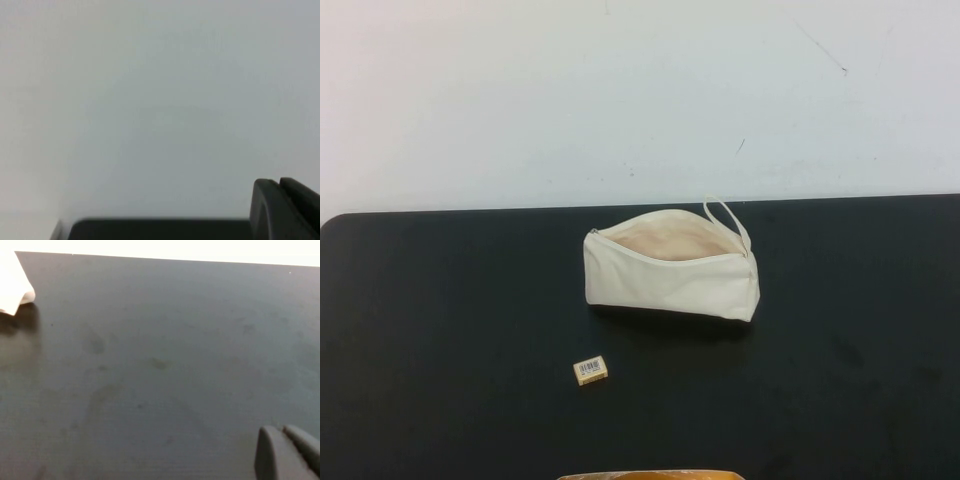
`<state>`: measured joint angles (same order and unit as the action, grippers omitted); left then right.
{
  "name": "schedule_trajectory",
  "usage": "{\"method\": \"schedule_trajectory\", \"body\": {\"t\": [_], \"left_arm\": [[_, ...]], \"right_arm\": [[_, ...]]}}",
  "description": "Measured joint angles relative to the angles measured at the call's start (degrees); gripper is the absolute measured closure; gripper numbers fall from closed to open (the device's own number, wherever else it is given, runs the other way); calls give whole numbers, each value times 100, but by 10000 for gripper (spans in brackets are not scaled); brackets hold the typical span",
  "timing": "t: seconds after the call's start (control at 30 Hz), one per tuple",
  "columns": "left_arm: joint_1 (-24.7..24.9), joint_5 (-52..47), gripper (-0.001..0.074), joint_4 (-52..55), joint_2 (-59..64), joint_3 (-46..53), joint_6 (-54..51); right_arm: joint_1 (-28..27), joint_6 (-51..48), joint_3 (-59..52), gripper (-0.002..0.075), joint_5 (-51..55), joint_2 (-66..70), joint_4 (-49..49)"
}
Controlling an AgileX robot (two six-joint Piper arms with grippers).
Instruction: Put eraser into pencil case
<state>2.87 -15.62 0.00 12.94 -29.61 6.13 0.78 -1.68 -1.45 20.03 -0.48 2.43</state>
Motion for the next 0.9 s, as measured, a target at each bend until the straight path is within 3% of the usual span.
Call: {"method": "schedule_trajectory", "body": {"t": [0.4,0.7,0.9], "left_arm": [[0,-1118,736,-286,2715,-655,-227],[13,-2852,736,-1738,5156,-2381,-2498],[642,-3250,736,-2029,6616,-3306,-3658]], "right_arm": [[0,0,0,727,0,0,0],[0,0,0,727,0,0,0],[0,0,0,727,0,0,0]]}}
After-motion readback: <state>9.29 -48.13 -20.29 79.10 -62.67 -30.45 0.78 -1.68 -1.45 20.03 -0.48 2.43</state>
